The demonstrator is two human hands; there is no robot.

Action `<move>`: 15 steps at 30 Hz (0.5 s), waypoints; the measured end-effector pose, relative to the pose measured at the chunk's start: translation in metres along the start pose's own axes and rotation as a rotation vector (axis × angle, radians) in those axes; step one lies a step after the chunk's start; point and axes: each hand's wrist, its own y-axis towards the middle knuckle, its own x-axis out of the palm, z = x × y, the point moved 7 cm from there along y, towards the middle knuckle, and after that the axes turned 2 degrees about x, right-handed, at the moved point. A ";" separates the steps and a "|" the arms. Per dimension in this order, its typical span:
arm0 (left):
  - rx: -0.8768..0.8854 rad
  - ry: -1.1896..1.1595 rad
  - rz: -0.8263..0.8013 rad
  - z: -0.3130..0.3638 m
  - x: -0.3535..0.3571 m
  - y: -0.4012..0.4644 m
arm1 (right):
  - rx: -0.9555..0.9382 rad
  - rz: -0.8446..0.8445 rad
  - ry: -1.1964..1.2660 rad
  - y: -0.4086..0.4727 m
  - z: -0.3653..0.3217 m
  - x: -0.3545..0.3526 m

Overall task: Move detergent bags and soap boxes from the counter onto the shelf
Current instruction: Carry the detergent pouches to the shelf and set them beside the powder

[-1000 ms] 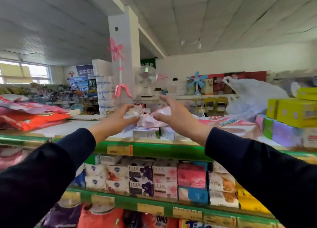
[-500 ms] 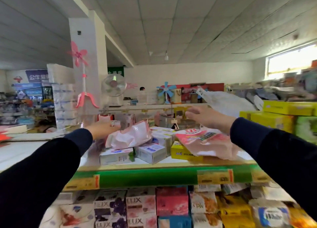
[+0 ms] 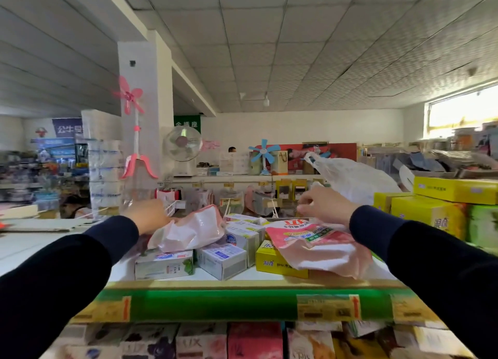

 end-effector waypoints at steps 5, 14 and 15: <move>-0.064 -0.085 -0.061 0.000 0.004 -0.005 | 0.127 -0.291 -0.161 0.003 0.009 0.027; -0.280 -1.130 -0.143 -0.010 0.028 -0.007 | 0.284 -0.365 0.039 0.024 0.031 0.039; -0.286 -1.246 -0.137 -0.011 0.029 -0.006 | 0.291 -0.342 0.050 0.028 0.033 0.040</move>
